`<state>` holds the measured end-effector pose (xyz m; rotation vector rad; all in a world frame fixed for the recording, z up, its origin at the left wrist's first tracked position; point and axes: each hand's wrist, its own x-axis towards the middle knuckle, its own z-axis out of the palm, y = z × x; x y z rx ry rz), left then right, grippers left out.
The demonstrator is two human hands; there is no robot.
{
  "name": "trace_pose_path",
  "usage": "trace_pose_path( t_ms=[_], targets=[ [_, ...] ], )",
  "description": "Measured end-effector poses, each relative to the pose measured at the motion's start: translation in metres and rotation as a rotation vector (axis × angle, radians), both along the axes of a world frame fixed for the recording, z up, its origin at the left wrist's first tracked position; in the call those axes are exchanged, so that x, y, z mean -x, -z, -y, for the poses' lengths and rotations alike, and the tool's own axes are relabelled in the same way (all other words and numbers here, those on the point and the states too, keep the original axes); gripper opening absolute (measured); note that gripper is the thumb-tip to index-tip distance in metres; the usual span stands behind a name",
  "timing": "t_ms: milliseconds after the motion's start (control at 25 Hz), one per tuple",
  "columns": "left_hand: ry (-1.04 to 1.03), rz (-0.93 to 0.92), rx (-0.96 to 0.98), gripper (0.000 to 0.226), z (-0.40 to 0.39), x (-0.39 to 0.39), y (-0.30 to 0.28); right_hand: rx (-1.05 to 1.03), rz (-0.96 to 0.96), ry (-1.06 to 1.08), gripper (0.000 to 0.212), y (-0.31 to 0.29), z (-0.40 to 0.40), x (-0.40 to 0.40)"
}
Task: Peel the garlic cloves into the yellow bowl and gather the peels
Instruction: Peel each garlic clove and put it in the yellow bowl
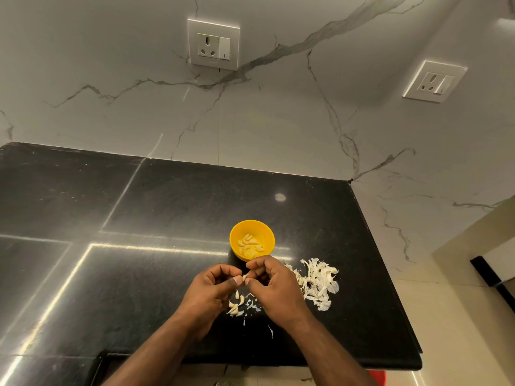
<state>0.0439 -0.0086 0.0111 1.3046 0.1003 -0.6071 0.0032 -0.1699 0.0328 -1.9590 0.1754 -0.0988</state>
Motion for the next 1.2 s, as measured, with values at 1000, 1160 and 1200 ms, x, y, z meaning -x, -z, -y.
trace_pose_path(
  t_ms=[1000,1160,1200],
  targets=[
    [0.008,0.060,0.058,0.018,-0.0009,-0.0019,-0.0040,-0.303,-0.181,-0.023,0.012,-0.0003,0.0054,-0.0057],
    [-0.006,0.076,0.051,0.018,-0.0002,-0.0012,-0.0050,-0.214,-0.148,-0.028,0.009,-0.0019,0.0046,-0.0033],
    [-0.006,0.084,0.039,0.020,-0.0003,-0.0019,-0.0038,-0.214,-0.148,-0.032,0.009,-0.0025,0.0044,-0.0026]
  ],
)
